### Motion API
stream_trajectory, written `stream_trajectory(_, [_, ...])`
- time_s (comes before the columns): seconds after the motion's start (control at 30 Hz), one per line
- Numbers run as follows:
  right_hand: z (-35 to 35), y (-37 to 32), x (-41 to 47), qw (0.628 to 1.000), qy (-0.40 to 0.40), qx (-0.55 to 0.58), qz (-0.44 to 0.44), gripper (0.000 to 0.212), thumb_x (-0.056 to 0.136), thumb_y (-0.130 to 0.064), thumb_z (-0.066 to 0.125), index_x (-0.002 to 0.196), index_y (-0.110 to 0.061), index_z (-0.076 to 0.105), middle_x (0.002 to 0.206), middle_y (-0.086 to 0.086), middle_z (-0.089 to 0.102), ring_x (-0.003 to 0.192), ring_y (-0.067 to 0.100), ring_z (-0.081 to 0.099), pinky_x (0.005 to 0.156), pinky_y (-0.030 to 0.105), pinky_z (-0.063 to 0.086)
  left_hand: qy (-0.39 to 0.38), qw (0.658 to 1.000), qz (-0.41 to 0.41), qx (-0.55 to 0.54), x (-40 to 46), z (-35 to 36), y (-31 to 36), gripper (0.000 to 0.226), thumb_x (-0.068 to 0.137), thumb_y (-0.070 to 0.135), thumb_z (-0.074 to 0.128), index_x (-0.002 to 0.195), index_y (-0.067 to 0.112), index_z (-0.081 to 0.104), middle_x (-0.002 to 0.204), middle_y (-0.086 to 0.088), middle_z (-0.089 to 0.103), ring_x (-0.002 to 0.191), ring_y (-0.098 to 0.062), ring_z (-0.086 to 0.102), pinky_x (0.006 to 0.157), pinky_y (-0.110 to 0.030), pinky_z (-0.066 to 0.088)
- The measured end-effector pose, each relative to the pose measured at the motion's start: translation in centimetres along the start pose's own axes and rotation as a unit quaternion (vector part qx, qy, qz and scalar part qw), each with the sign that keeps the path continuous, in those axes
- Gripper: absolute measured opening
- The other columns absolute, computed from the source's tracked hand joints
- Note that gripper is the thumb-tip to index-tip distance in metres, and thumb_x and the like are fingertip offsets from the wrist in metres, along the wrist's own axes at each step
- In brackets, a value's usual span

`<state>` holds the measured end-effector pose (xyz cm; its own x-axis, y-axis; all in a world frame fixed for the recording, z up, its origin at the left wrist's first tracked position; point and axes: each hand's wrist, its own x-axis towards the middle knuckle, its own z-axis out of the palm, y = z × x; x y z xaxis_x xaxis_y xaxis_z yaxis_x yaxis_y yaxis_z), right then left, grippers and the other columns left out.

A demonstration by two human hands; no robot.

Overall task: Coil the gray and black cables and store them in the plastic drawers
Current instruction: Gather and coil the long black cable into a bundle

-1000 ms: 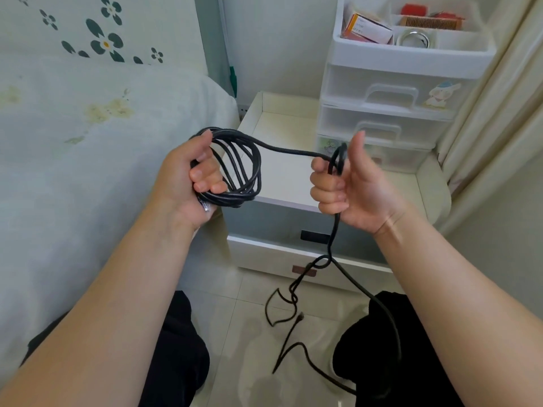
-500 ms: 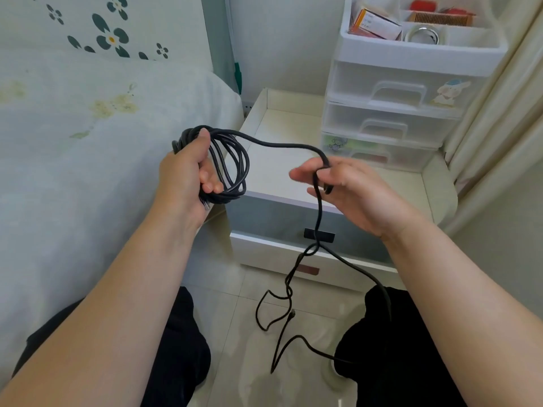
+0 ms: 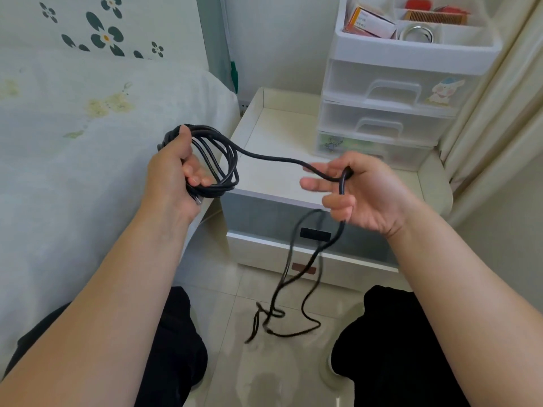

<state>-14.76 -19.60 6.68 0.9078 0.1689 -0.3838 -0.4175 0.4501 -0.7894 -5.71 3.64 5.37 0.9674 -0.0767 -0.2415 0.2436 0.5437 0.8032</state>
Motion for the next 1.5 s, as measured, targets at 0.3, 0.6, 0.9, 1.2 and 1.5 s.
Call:
stream_trajectory(0.3, [-1.5, 1.4, 1.5, 0.896, 0.156, -0.415, 0.004, 0.028, 0.103, -0.029, 0.029, 0.094, -0.016, 0.052, 0.064, 0.0, 0.041, 0.041, 0.009, 0.03, 0.039, 0.019, 0.026, -0.081, 0.996, -0.025, 0.006, -0.9, 0.1, 0.8, 0.046, 0.095, 0.031, 0.053, 0.053, 0.022, 0.037, 0.034, 0.007, 0.025, 0.03, -0.007, 0.02, 0.037, -0.018, 0.022])
stream_trajectory(0.6, [0.6, 4.2, 3.6, 0.821, 0.239, -0.484, -0.186, 0.025, 0.102, -0.03, 0.03, 0.111, -0.02, 0.051, 0.084, -0.005, 0.056, 0.077, 0.015, 0.056, 0.078, 0.039, 0.049, -0.188, 0.966, -0.061, 0.168, -3.2, 1.4, -1.0, 0.038, 0.094, 0.019, 0.042, 0.058, 0.019, 0.032, 0.032, 0.006, 0.023, 0.027, -0.009, 0.017, 0.038, -0.021, 0.022])
stream_trajectory(0.9, [0.0, 1.3, 1.6, 0.628, 0.311, -0.582, -0.412, 0.073, 0.085, -0.048, 0.055, 0.147, -0.022, 0.026, 0.144, 0.0, 0.036, 0.133, 0.016, 0.034, 0.11, 0.036, 0.029, -0.228, 0.911, -0.004, 0.343, -3.7, 1.7, -1.8, 0.055, 0.097, 0.023, 0.049, 0.044, 0.017, 0.036, 0.03, 0.001, 0.025, 0.026, -0.015, 0.021, 0.04, -0.023, 0.029])
stream_trajectory(1.2, [0.2, 1.6, 2.4, 0.744, 0.208, -0.535, -0.343, 0.028, 0.091, -0.053, 0.048, 0.112, -0.034, 0.051, 0.066, -0.019, 0.042, 0.062, -0.005, 0.045, 0.06, 0.027, 0.038, -0.323, 0.875, 0.03, 0.361, -4.5, 1.6, 0.1, 0.056, 0.09, 0.028, 0.056, 0.036, 0.019, 0.044, 0.027, 0.003, 0.027, 0.025, -0.014, 0.022, 0.042, -0.026, 0.028])
stream_trajectory(1.5, [2.0, 4.1, 4.6, 0.857, 0.213, -0.371, -0.286, 0.041, 0.102, -0.034, 0.033, 0.08, -0.007, 0.054, 0.064, -0.002, 0.048, 0.058, 0.011, 0.044, 0.058, 0.027, 0.037, -0.24, 0.963, -0.031, 0.121, -6.2, 3.6, -0.4, 0.053, 0.081, 0.067, 0.037, 0.059, 0.018, 0.035, 0.031, 0.007, 0.024, 0.025, -0.006, 0.02, 0.033, -0.019, 0.025])
